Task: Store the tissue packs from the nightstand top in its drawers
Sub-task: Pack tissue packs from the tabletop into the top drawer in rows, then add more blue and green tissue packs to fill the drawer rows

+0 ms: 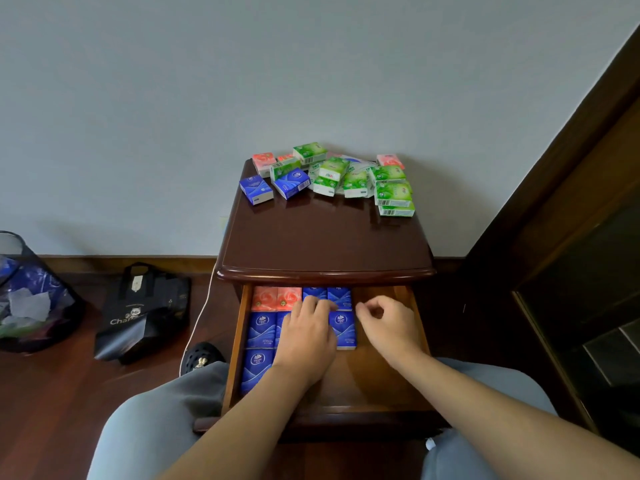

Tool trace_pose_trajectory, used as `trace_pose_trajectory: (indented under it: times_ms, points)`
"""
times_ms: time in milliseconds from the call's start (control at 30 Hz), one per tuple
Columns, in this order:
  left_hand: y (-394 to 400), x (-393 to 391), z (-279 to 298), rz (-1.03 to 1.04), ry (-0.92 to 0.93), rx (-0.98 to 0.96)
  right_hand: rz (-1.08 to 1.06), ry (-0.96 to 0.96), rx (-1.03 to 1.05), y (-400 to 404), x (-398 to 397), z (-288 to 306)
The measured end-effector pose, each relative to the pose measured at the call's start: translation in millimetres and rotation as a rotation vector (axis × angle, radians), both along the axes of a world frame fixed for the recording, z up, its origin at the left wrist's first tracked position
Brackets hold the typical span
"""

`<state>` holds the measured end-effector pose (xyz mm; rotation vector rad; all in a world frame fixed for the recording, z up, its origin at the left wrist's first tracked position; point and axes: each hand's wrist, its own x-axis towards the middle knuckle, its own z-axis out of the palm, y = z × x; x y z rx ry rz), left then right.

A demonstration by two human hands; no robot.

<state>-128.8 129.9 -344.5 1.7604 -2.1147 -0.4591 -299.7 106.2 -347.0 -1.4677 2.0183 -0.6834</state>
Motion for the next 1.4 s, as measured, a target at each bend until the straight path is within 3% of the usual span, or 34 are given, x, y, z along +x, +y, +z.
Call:
trace_pose_trajectory:
  times_ms: [133,233,400,533,700,800,1000,1167,1400]
  points:
    - [-34,-10,28,0.059,0.060,-0.219,0.208,0.190,-0.472,-14,-18,41]
    - [-59,-16,38,0.041,0.054,-0.186,0.183,0.197,-0.609,-46,-25,62]
    - [-90,-20,30,-0.066,-0.136,0.097,0.023,0.318,-0.376,-113,-36,71]
    - [-96,-13,17,-0.080,-0.073,0.110,-0.027,0.301,-0.167,-158,-40,62]
    - [-102,-3,9,-0.113,0.008,0.146,-0.050,0.295,-0.145,-191,-34,44]
    - [-102,-4,6,-0.119,0.022,0.143,-0.129,0.268,-0.238,-200,-25,38]
    - [-101,-7,7,-0.116,0.033,0.128,-0.084,0.293,-0.383,-179,-23,36]
    - [-85,-7,17,-0.026,0.191,0.012,0.152,0.144,-0.423,-131,-24,34]
    - [-44,-31,21,0.136,0.390,-0.088,0.256,-0.069,-0.355,-54,-11,42]
